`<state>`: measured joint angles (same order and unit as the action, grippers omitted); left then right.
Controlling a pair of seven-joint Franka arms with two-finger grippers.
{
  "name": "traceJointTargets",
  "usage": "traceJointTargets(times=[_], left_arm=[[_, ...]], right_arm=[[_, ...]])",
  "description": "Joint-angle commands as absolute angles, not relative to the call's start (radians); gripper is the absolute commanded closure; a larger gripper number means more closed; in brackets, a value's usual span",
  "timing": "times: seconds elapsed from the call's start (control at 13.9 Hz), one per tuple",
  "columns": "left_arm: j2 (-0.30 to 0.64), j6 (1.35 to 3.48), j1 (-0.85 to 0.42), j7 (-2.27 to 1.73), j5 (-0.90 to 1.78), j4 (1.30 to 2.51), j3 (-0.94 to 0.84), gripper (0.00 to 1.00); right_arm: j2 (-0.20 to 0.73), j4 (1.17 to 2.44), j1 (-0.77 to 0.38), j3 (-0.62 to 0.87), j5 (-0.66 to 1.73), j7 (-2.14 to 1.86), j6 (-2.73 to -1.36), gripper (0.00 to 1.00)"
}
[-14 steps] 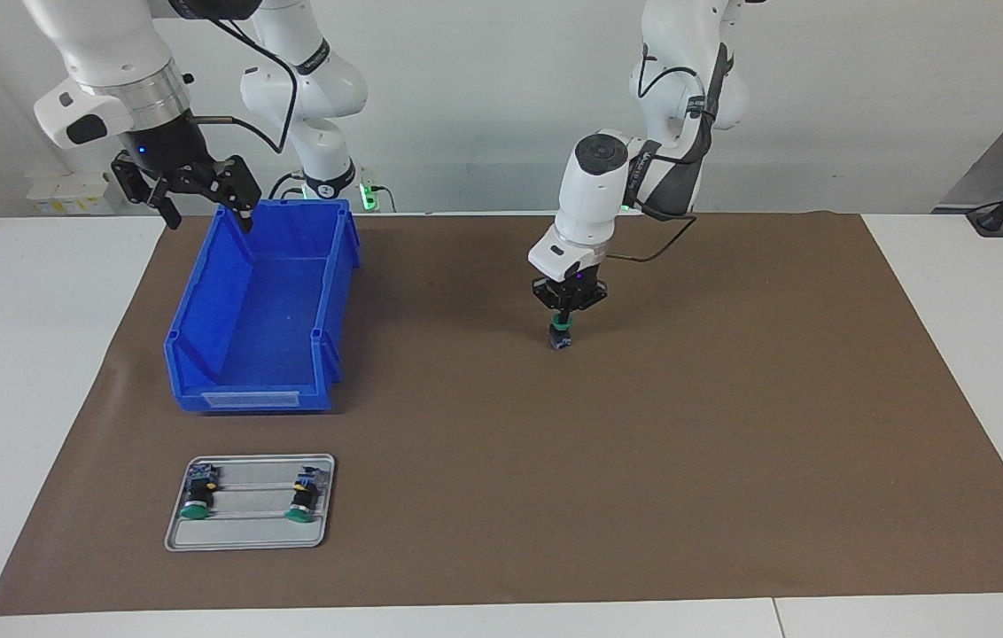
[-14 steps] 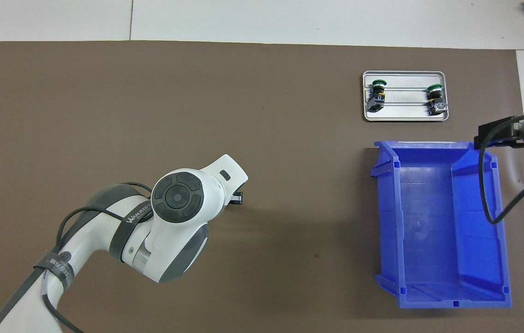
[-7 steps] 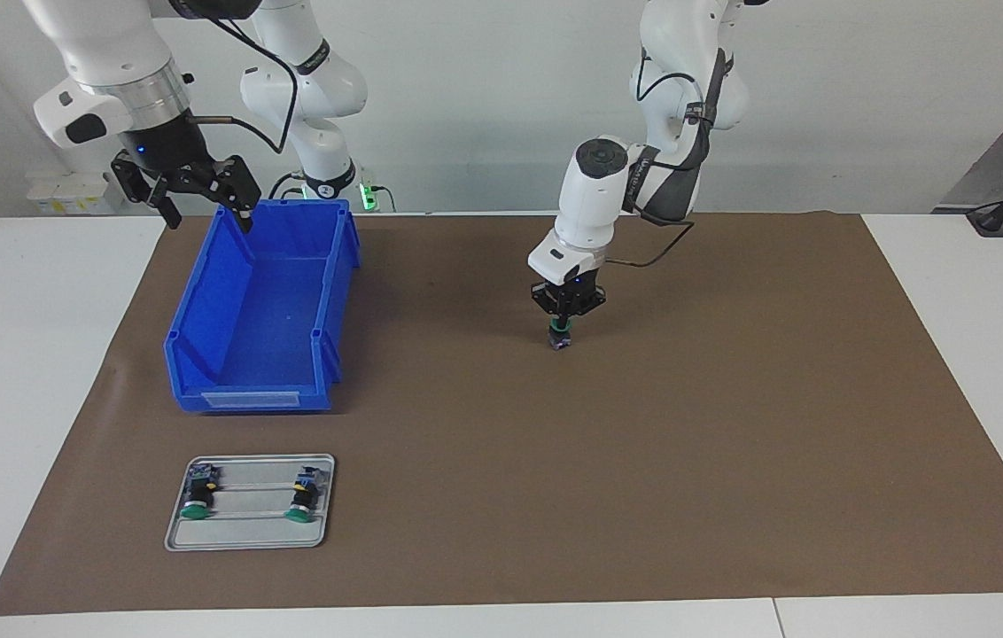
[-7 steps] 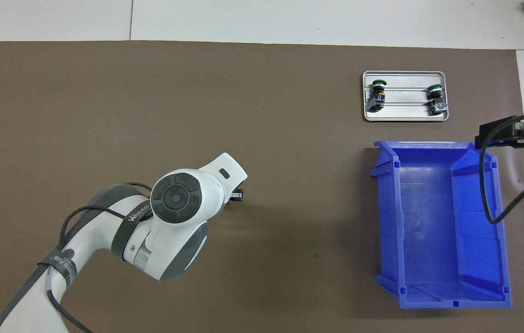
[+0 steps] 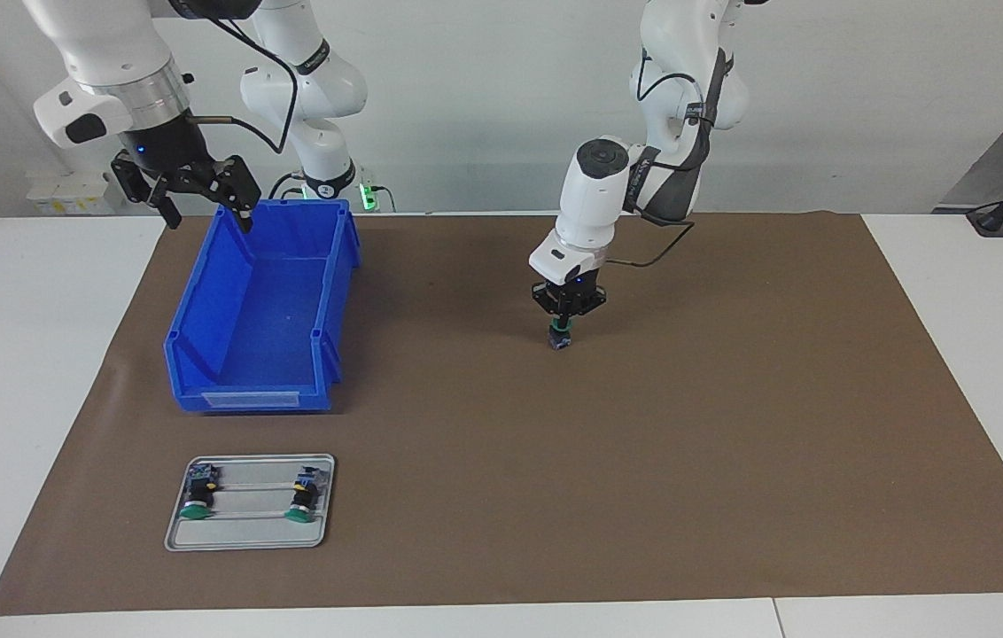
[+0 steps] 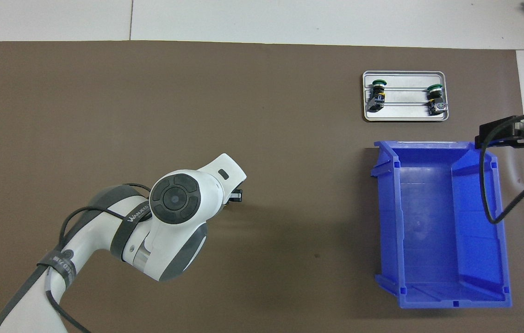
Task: Place and press button with both arms
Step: 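Lift the left gripper off the button while the right gripper reaches forward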
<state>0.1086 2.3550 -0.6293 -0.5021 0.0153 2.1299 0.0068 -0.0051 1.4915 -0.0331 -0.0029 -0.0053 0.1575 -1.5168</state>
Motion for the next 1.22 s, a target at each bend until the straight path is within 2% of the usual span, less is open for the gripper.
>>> traceJointTargets(times=[0.0,0.22,0.43,0.72,0.86,1.0,1.15], left_arm=[[0.132,2.262,-0.603,-0.497,0.017,2.047,0.012,1.0],[0.121,2.13,-0.559,-0.491,0.017,1.941,0.014,1.0],[0.121,2.007,-0.441,-0.373,0.017,1.852,0.017,1.0],[0.118,1.912,-0.229,-0.129,0.014,1.792,0.02,1.0],[0.12,1.812,-0.146,-0.031,0.014,1.705,0.02,1.0],[0.107,1.738,-0.095,0.023,0.014,1.639,0.021,1.0],[0.081,1.72,-0.077,0.031,0.014,1.621,0.025,0.75]], right_arm=[[-0.018,1.502,-0.035,0.006,0.021,0.181,-1.516,0.0],[-0.018,1.503,-0.051,0.008,0.021,0.184,-1.522,0.0],[-0.023,1.537,-0.125,0.008,0.023,0.267,-1.555,0.01],[-0.037,1.643,-0.228,0.008,0.025,0.331,-1.675,0.01],[-0.066,1.744,-0.288,0.008,0.049,0.382,-1.791,0.01],[-0.063,1.779,-0.334,0.011,0.049,0.42,-1.847,0.01],[-0.014,1.778,-0.4,0.011,0.048,0.515,-1.905,0.01]])
